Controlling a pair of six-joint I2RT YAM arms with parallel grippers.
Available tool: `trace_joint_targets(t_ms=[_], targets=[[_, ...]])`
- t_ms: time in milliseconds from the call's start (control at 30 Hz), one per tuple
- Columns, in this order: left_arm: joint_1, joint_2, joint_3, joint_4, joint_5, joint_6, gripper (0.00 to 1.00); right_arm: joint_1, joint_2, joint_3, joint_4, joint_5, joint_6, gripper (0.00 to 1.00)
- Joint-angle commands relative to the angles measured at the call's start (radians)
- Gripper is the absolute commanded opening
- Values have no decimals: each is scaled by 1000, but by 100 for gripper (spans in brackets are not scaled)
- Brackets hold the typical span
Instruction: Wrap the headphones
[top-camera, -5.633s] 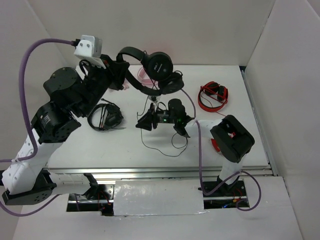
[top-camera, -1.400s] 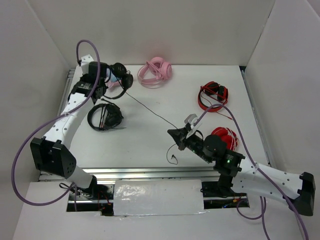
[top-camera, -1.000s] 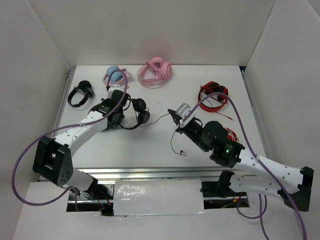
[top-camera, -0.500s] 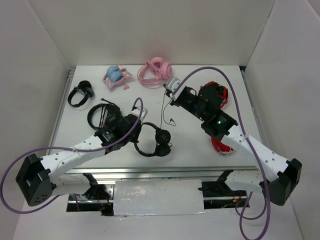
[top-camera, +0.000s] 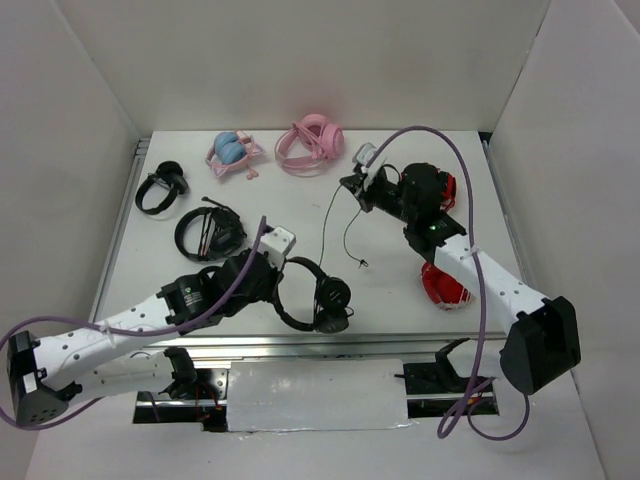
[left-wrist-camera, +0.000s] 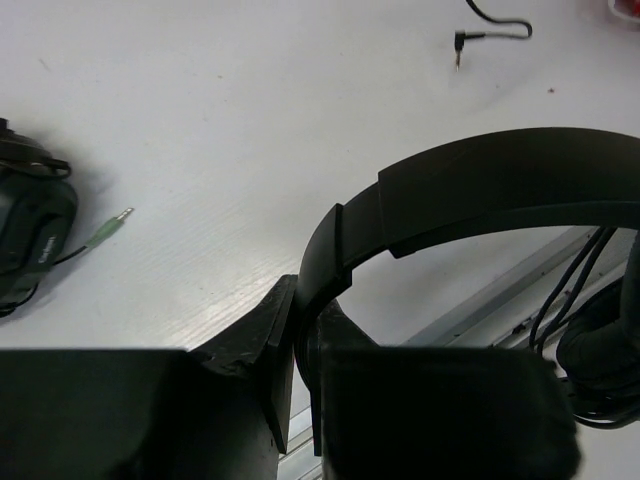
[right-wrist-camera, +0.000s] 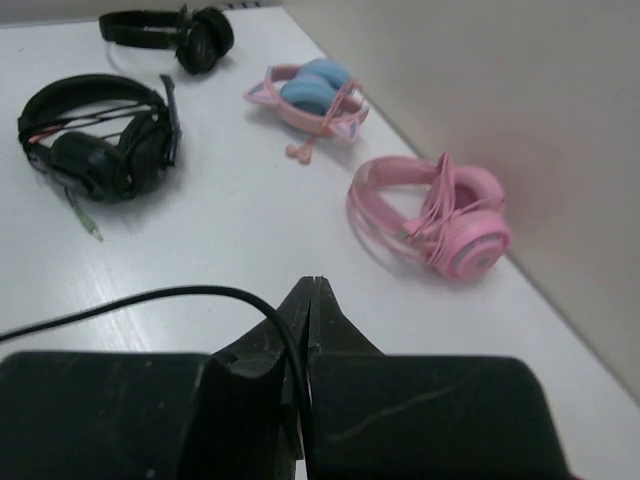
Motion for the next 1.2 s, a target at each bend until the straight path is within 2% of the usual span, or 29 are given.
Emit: trace_joint_targets(t_ms=[0,167,300,533,700,767,800,833,867,900,1000,1033,1100,1133,1167], targets=[[-2,-50,71,8,-67,-32,0,-59,-23,-83,194,-144,162,0],[-4,-96,158,44,-42,-1,0,-63,40,-97,205,-245,202,2],[-2,-104,264,64,-103,43,0,-36,108,-151,318,-265,261,8],[-1,-9,597,55,-168,162,0,70,285,-114,422,-309,384,29],[2,66,780,57,-220,238,0,153,413,-100,520,-323,490,32],[4,114,886,45,-266,270,0,190,474,-90,570,-332,589,30],[4,146,947,38,-286,296,0,202,493,-88,605,-346,605,21],[6,163,978,37,-315,310,0,211,519,-86,614,-357,619,7],[7,181,1010,32,-371,326,0,230,527,-91,625,-371,646,3],[7,212,1054,35,-410,371,0,237,528,-100,624,-412,650,1],[21,252,1073,87,-562,418,0,274,461,-198,636,-369,650,0],[79,263,1075,83,-573,409,0,285,400,-273,634,-330,644,0],[180,289,1088,39,-498,357,0,332,318,-345,599,-256,627,0],[303,299,1093,-25,-443,244,0,346,227,-420,585,-175,622,0],[362,309,1093,-47,-329,208,0,387,182,-459,578,-123,625,0]])
